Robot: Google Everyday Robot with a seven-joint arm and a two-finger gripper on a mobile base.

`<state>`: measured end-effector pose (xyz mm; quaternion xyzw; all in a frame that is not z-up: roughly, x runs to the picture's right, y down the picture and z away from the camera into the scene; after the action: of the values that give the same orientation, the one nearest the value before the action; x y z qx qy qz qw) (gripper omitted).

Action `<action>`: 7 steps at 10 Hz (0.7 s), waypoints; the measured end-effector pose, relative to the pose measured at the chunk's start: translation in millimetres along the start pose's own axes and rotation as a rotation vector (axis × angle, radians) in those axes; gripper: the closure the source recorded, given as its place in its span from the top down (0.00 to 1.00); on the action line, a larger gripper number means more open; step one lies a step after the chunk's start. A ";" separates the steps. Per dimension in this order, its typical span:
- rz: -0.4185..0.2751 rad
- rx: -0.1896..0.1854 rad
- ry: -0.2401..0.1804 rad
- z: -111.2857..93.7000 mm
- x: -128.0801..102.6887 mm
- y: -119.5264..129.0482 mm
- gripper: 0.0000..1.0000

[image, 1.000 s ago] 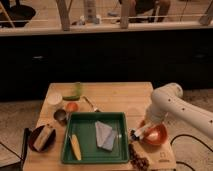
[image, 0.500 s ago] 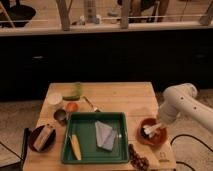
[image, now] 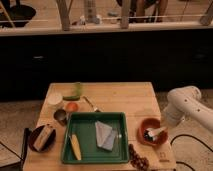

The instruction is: Wipe red bowl with brush

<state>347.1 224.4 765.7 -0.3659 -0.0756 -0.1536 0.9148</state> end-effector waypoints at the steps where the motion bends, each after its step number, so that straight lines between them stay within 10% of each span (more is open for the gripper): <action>1: 0.025 0.000 0.000 0.3 9.1 4.7 0.00; 7: 0.113 0.033 0.027 -11.5 48.1 -15.0 0.00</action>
<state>387.6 195.3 779.2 -0.3525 -0.0451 -0.1055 0.9288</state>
